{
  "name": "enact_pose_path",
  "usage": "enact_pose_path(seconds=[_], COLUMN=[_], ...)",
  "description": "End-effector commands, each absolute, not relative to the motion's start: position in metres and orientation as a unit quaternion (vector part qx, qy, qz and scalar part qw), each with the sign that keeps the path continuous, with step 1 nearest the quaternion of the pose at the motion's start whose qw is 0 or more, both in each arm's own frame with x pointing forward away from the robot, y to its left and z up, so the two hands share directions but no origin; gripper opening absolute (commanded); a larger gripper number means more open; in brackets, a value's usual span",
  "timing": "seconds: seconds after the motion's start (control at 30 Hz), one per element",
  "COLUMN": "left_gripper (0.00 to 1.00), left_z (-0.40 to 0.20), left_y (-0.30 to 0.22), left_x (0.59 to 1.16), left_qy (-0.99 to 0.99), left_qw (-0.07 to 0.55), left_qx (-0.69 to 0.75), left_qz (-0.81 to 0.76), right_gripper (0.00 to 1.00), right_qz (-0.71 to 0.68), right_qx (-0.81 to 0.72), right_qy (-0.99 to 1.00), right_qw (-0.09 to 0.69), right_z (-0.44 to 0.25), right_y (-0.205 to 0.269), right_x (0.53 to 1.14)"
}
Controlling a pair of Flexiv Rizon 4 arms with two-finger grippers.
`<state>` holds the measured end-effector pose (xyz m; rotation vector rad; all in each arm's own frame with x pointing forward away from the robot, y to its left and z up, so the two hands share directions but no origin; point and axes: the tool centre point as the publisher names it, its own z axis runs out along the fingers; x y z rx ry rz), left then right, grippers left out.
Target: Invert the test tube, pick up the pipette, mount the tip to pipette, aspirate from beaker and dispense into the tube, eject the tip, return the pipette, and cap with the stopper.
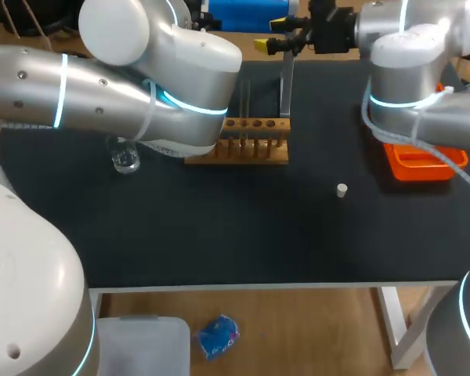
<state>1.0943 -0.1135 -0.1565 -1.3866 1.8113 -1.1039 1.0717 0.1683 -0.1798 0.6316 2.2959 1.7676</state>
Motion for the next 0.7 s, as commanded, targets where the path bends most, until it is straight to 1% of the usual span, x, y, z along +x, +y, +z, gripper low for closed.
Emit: enact_pose_path(seconds=[0.03,0.7], left_gripper=[0.0,0.0], left_z=[-0.16,-0.166], left_y=[-0.116,-0.107], left_x=[1.1,1.12], left_qy=[0.681,0.678], left_qw=[0.301,0.3], left_qx=[-0.527,-0.549], left_qz=[-0.41,-0.386], right_gripper=[1.0,1.0], right_qz=[0.596,0.59], right_qx=[0.218,0.223], right_qy=[0.767,0.769], right_qw=[0.095,0.097], right_z=[-0.187,-0.189], right_y=[0.187,0.193], right_x=[1.085,1.096])
